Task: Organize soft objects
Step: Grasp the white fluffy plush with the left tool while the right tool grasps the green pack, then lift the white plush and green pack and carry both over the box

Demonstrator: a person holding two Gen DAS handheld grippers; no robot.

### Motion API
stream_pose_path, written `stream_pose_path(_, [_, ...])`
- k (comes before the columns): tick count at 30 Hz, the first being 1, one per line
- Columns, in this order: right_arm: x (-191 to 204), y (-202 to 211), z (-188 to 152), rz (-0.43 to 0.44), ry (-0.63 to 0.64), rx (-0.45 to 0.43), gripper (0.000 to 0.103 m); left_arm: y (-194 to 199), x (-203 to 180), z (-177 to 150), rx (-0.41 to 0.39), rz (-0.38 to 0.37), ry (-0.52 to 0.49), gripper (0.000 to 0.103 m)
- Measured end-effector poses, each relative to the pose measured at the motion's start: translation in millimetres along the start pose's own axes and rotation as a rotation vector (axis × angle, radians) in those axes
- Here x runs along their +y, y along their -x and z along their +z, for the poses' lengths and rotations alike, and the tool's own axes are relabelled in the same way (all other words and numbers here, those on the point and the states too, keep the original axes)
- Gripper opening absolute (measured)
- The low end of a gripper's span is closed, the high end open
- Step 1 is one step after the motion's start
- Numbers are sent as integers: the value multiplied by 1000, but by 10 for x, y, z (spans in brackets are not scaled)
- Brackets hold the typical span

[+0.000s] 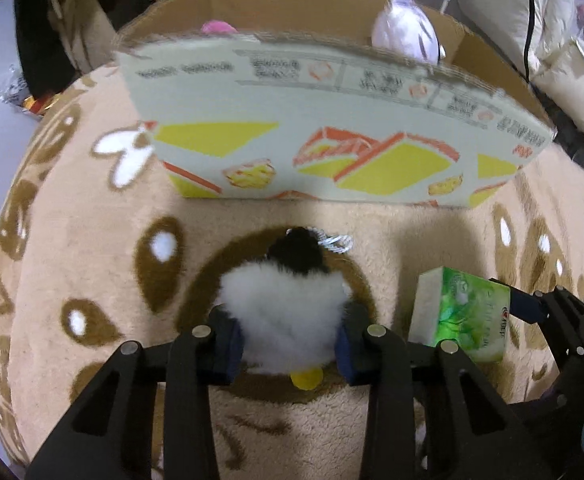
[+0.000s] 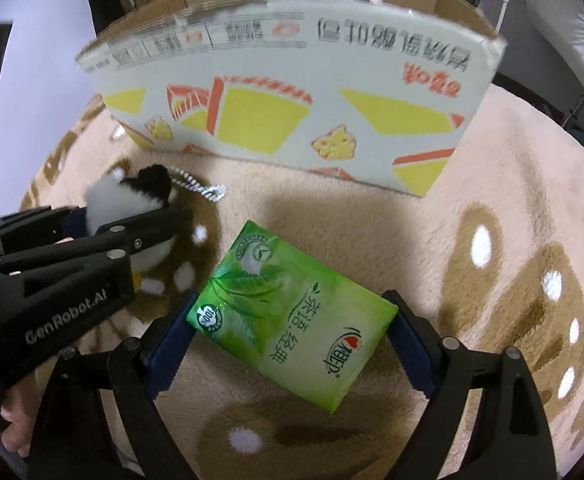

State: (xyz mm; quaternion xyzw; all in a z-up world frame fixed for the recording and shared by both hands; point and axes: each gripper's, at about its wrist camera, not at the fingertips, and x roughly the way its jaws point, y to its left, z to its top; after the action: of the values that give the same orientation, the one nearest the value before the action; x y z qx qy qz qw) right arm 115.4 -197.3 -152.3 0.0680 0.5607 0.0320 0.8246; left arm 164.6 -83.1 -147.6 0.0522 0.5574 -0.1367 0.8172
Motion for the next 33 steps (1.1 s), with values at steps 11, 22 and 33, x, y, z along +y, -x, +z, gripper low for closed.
stream_pose_path(11, [33,415,24,22,45,-181,94,512,162,-172,-108,-3,51,35])
stream_pose_path(22, [15,705,-27,53,78,-262,94,875,244,-163,-216,25,56,35])
stream_pose_path(33, [-115,1246,-47,62,44,-430,94,1471,219,-272,-457,41,29,35])
